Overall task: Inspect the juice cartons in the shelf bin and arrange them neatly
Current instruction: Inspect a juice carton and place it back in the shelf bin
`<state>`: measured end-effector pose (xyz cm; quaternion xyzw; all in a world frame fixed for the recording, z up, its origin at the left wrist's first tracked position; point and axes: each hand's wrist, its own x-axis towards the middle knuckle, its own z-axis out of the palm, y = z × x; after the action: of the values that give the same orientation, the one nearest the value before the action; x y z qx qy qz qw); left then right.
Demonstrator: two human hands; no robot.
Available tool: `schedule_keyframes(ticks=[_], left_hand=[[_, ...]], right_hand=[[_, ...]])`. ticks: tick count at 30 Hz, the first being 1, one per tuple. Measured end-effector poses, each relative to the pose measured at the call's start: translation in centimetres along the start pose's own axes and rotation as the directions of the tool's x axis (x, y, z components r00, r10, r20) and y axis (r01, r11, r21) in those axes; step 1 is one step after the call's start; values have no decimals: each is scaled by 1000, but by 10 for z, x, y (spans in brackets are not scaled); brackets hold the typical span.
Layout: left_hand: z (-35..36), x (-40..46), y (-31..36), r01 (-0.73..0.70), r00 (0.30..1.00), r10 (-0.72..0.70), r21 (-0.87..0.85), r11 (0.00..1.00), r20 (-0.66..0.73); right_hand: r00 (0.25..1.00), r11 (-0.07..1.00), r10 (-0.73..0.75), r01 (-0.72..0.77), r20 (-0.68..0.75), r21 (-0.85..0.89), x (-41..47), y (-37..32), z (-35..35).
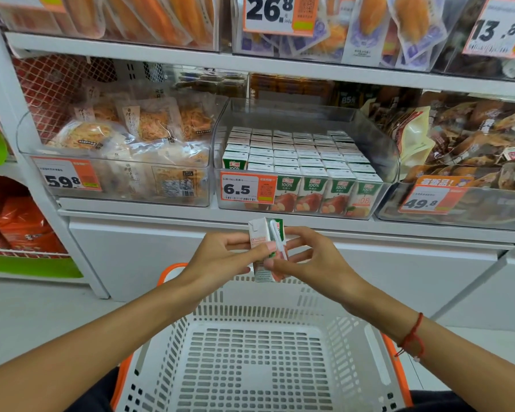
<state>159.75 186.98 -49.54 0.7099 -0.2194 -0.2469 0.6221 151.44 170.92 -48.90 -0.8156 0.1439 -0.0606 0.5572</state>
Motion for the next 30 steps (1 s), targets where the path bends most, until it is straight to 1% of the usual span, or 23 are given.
schedule_keyframes(ticks=[2, 4, 5, 8, 10, 12, 15, 19, 21, 23, 24, 26, 27, 29, 30], left_hand=[[0, 1, 1, 25, 999, -26, -28, 999, -26], [-2, 3, 2, 52, 998, -54, -63, 997, -25], [-4, 3, 4, 65, 998, -66, -82, 994, -5], [-13, 5, 7, 109, 991, -97, -145, 983, 89], [-17, 7, 6, 141, 980, -115, -163, 976, 160], [-19, 8, 4, 176, 970, -138, -186, 967, 202], [-20, 9, 2, 195, 961, -143, -213, 957, 236], [-20, 10, 2, 159, 955, -100, -198, 967, 280], [-17, 10, 2, 100, 958, -57, -140, 985, 281], [-16, 9, 3, -31, 977, 33, -16, 999, 208], [-16, 8, 4, -106, 982, 96, 53, 993, 162], [-17, 4, 5, -235, 969, 217, 171, 957, 120], [-18, 1, 4, -301, 952, 279, 231, 925, 124], [-19, -2, 2, -416, 909, 394, 331, 847, 135], [-19, -3, 1, -451, 891, 433, 355, 819, 135]], right_hand=[[999, 999, -18, 17, -27, -38, -1, 0, 2], [1000, 999, -19, 19, -9, -40, 0, 0, -1], [1000, 1000, -15, 15, 8, -23, 1, 0, -4], [994, 991, 14, -28, 105, 132, 7, -2, -18], [982, 982, 48, -79, 182, 169, 9, -4, -26], [971, 978, 68, -110, 231, 177, 9, -6, -28], [972, 979, 66, -107, 226, 174, 10, -6, -29], [975, 982, 62, -98, 213, 162, 10, -8, -31], [982, 994, 24, -44, 185, 103, 10, -7, -32], [988, 998, -41, 34, 150, 51, 9, -3, -33], [987, 996, -79, 72, 139, 57, 8, -2, -32], [975, 981, -179, 167, 133, 96, 4, 2, -29], [961, 968, -247, 239, 122, 76, 2, 3, -28], [919, 921, -386, 389, 85, -27, -2, 4, -26], [894, 892, -442, 446, 70, -70, -3, 4, -26]])
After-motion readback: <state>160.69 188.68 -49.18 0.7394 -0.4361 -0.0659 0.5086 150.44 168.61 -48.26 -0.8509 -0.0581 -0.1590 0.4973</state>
